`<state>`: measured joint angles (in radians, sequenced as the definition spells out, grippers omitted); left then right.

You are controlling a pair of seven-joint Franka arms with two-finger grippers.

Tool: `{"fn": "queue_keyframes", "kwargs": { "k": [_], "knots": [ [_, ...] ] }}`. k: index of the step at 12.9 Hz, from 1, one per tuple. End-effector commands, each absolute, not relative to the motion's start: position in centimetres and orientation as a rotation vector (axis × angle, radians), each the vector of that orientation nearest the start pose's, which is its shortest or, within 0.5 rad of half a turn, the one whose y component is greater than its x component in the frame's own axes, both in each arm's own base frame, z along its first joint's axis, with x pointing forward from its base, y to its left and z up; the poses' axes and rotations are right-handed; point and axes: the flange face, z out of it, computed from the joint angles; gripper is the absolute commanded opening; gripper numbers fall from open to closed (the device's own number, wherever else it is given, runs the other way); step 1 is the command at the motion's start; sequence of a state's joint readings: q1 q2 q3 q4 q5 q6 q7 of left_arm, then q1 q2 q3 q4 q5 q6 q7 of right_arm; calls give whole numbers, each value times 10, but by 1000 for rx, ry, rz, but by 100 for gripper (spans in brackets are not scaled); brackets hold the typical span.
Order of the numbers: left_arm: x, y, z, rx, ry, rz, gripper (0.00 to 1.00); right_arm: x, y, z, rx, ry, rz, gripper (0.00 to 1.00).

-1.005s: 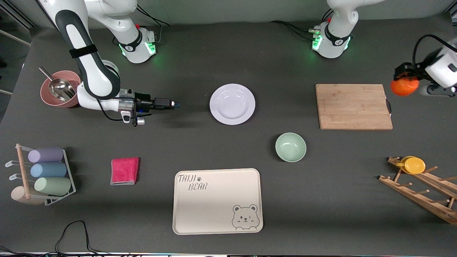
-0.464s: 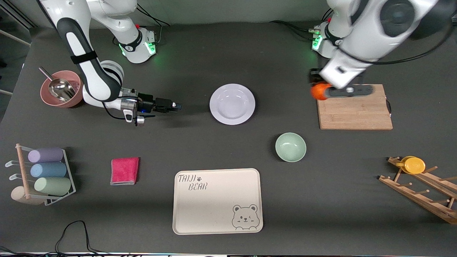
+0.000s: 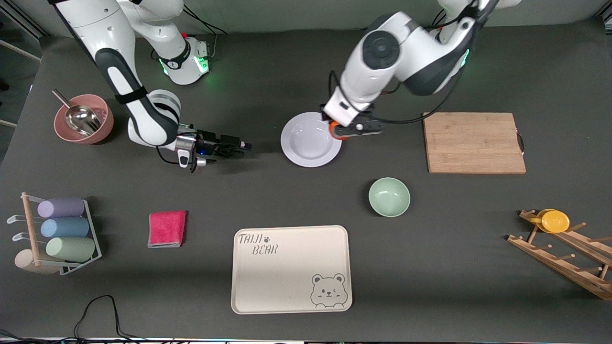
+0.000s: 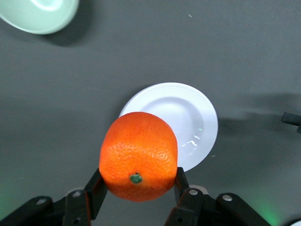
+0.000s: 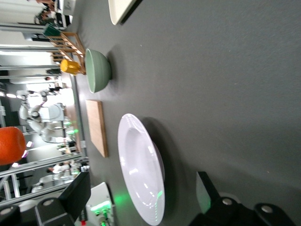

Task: Place orange and plate with both arms
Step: 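Lower the orange onto the white plate and open the left gripper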

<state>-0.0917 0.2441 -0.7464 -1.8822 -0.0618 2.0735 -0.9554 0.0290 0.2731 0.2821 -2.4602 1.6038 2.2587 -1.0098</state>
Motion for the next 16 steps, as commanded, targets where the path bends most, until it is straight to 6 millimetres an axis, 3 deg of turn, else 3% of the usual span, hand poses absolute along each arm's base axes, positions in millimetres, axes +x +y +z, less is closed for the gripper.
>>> {"fn": "queue_keyframes", "kwargs": {
  "k": [1,3,5,8,12,15,16],
  "knots": [
    [406,-485,362,-3245,-320,257,0,415,194,180,-2106,114,-8,99],
    [399,-503,320,-3238,-358,229,0,407,208,178,-2141,110,-17,99],
    [397,-508,295,-3236,-325,217,0,400,212,167,-2135,127,-27,99],
    [399,-510,273,-3240,-352,204,0,387,220,144,-2104,149,-63,99],
    [385,-522,252,-3228,-361,202,0,380,229,143,-2093,155,-53,99],
    [381,-522,246,-3220,-354,216,9,377,231,138,-2092,158,-36,99],
    [378,-522,245,-3217,-346,220,22,376,232,137,-2090,163,-35,99]
  ]
}}
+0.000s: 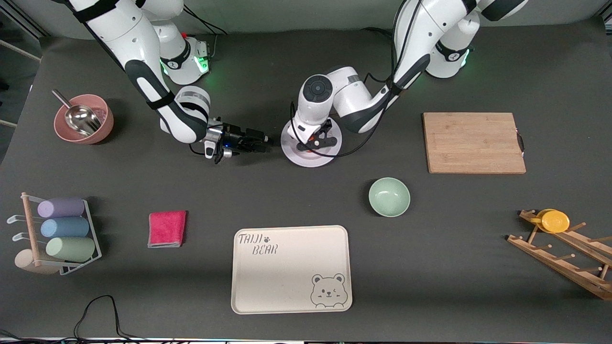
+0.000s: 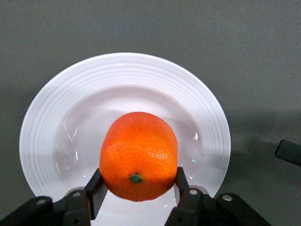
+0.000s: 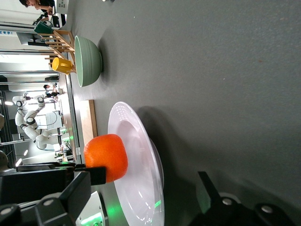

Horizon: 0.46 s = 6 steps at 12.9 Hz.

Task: Place orange and plate with both arms
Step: 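Lower the orange onto the white plate and open the left gripper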

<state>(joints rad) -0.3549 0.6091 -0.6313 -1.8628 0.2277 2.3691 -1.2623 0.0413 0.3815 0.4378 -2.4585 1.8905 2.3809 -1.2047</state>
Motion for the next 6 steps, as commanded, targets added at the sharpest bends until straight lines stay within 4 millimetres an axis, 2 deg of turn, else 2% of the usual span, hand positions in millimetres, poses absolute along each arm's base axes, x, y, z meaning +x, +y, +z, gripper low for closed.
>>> {"fn": "queue_keyframes", "kwargs": {
  "k": [1,2,3,6],
  "knots": [
    [374,-523,243,-3214,-337,223,50,374,232,136,-2086,178,-42,99],
    [374,-522,242,-3211,-338,224,86,372,236,136,-2085,172,-42,99],
    [374,-523,243,-3210,-338,226,100,370,238,134,-2084,177,-37,99],
    [381,-516,253,-3198,-352,205,100,365,247,134,-2070,193,-28,99]
  ]
}}
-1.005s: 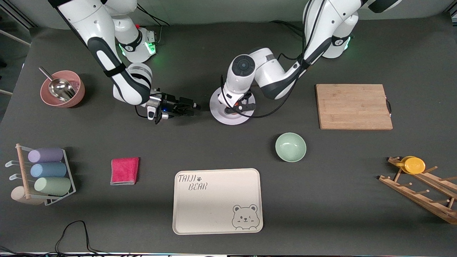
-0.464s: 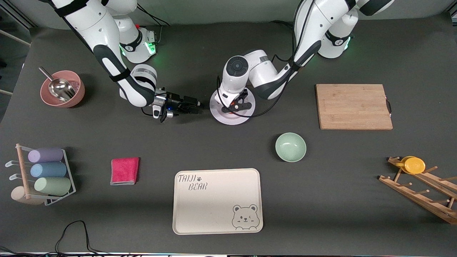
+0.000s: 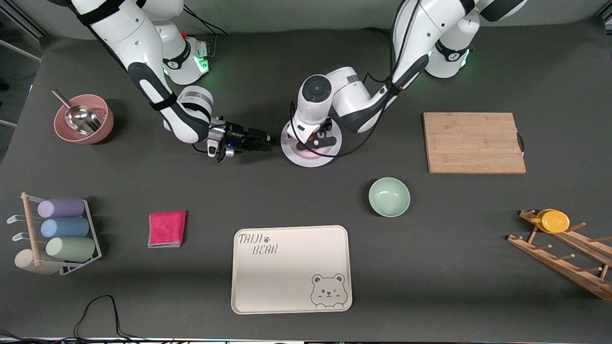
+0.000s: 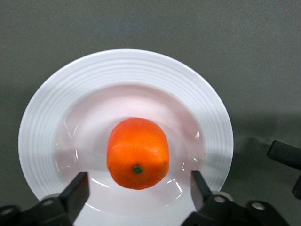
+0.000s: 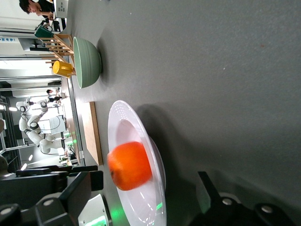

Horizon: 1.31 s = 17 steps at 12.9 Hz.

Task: Place orange and plate with both arms
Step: 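Lower the orange onto the white plate and open the left gripper, then raise the left gripper away while the right gripper grasps the plate rim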

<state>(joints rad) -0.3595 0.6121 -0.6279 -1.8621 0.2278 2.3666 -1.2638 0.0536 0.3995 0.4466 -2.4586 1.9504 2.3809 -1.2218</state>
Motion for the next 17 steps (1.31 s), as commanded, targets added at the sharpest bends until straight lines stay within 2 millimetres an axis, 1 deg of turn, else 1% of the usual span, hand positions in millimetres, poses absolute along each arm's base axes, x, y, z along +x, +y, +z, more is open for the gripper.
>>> {"fn": "queue_keyframes", "kwargs": {
  "k": [1,2,3,5,7,8,9,10,11,12,13,14,15,16,17],
  "knots": [
    [389,-510,262,-3182,-364,192,100,362,252,135,-2063,203,-26,99],
    [401,-502,276,-3169,-390,169,100,360,254,136,-2059,210,-22,99],
    [415,-489,295,-3162,-424,128,100,358,257,134,-2061,193,-25,99],
    [446,-456,335,-3133,-467,56,100,348,260,120,-2060,186,-39,99],
    [481,-423,378,-3111,-426,12,100,334,272,112,-2046,199,-60,99],
    [502,-405,400,-3113,-426,16,100,331,276,111,-2044,192,-63,99],
    [526,-385,424,-3127,-429,18,100,329,276,109,-2045,193,-57,99],
    [543,-365,441,-3127,-401,49,100,328,277,109,-2045,191,-56,99],
    [555,-347,454,-3125,-375,47,100,327,278,108,-2047,189,-52,98],
    [573,-323,468,-3133,-413,29,100,326,278,107,-2050,187,-50,95],
    [585,-294,474,-3111,-472,48,100,324,279,107,-2066,171,-55,90],
    [591,-271,481,-3089,-470,65,100,323,279,106,-2073,163,-75,81],
    [590,-256,496,-3084,-359,63,100,322,280,106,-2074,153,-103,68],
    [595,-221,500,-3044,-299,104,100,318,285,102,-2071,147,-108,54],
    [595,-195,519,-3030,-284,87,100,320,287,100,-2069,141,-114,45]
  ]
}}
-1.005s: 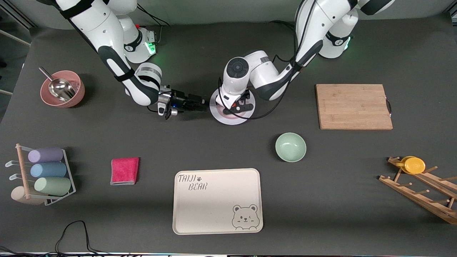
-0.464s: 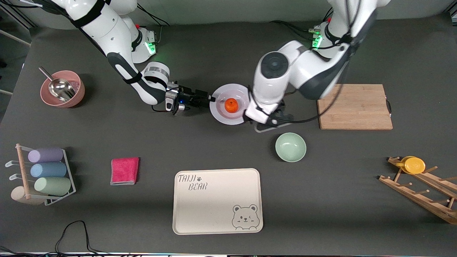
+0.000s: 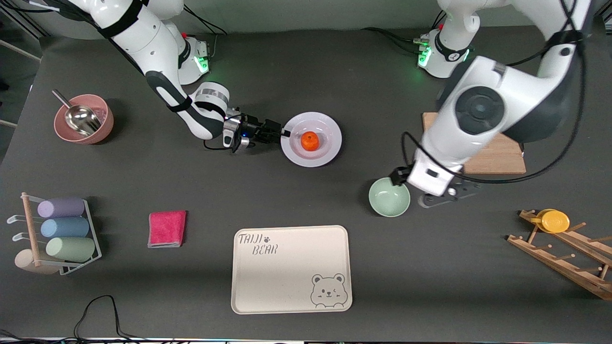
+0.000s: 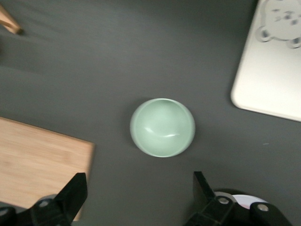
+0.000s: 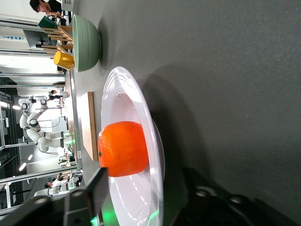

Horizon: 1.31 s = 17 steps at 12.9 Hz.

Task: Place orange and plate with both arms
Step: 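Raise the left gripper away while the right gripper grasps the plate rim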

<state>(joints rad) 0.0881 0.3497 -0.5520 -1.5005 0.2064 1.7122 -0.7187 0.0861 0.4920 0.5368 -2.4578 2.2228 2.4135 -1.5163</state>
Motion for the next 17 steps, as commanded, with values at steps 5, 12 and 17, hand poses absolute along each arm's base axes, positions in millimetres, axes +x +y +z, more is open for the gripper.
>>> {"fn": "queue_keyframes", "kwargs": {
  "k": [5,12,17],
  "knots": [
    [579,-93,564,-3043,-158,118,100,321,289,100,-2067,140,-114,1],
    [559,-2,585,-3051,-2,158,100,346,288,112,-2039,203,-142,0],
    [553,-1,587,-3050,14,162,100,383,300,154,-1969,275,-174,0]
  ]
}}
